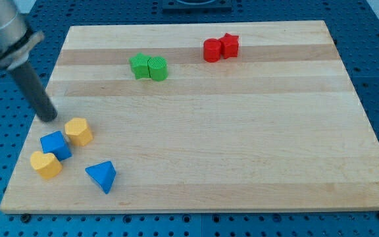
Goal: Move the blue triangleyellow heart parallel to each other
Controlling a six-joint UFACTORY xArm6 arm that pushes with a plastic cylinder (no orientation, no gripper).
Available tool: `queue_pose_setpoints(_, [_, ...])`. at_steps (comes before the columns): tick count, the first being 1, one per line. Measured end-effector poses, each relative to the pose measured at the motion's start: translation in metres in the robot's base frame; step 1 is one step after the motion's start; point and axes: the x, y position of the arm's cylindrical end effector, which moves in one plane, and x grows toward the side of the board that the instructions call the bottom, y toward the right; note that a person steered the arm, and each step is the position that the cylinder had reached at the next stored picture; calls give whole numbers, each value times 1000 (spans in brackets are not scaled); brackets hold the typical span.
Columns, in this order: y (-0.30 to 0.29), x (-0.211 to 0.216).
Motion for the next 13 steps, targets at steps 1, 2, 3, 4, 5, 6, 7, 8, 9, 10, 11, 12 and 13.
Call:
queue_pose_setpoints(1, [-6,50])
queue_pose_setpoints(2, [-6,59])
queue_pose_setpoints(3, [-6,75])
queue_pose_setpoints(4, [-2,88])
queue_pose_setpoints(5, [41,86])
queue_pose_setpoints(6, [86,66])
queue_pose_setpoints(7, [77,84])
queue_pose_setpoints(8, [66,126])
queue_pose_setpoints(9, [77,134])
queue_pose_setpoints(10, [121,115])
queue_pose_setpoints(11, [169,83])
queue_pose_setpoints(12, [197,37])
queue_pose_setpoints(13, [202,67])
